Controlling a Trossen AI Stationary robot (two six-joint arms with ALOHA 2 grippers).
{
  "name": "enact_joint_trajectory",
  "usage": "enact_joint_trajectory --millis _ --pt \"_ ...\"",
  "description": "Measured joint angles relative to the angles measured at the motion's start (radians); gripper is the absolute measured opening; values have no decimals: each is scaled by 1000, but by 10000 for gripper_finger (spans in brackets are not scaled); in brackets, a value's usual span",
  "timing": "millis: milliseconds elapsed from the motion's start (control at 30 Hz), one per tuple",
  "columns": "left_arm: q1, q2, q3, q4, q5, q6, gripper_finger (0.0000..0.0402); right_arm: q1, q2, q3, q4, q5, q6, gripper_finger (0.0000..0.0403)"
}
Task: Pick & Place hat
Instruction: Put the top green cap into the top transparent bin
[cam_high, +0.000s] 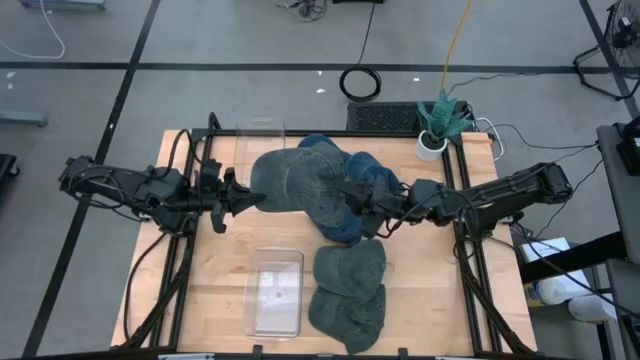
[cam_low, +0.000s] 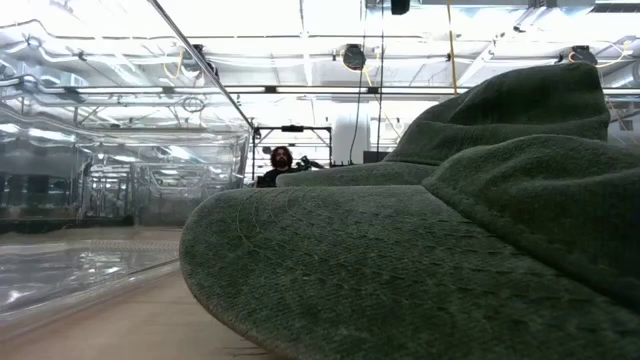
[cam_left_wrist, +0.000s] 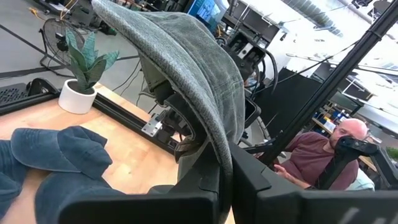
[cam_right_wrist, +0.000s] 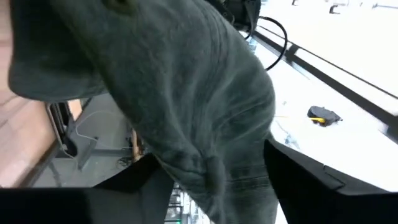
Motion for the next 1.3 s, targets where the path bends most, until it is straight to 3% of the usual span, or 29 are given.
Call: enact_joint_trajectory --millis 100,233,300,433,567,700,867,1233,1300 --pt "0 0 0 -18 0 -7 13 0 0 0 0 0 23 161" --pt "0 0 0 -42 -4 -10 9 1 0 0 -10 12 50 40" --pt "0 0 0 -47 -14 -8 11 6 0 2 -6 58 53 14" --pt "0 0 0 -42 -30 59 47 17 0 26 -53 192 101 7" --pt "0 0 0 -43 -72 140 80 26 0 87 -225 309 205 5" --pt "0 0 0 -42 -157 222 99 29 6 177 -434 389 354 5" --pt "0 0 0 -42 -268 296 113 29 18 264 -546 491 441 5" --pt "22 0 1 -12 -530 509 115 7 64 361 -674 533 624 5" --pt "38 6 1 -13 -538 544 115 -7 87 402 -735 518 678 5"
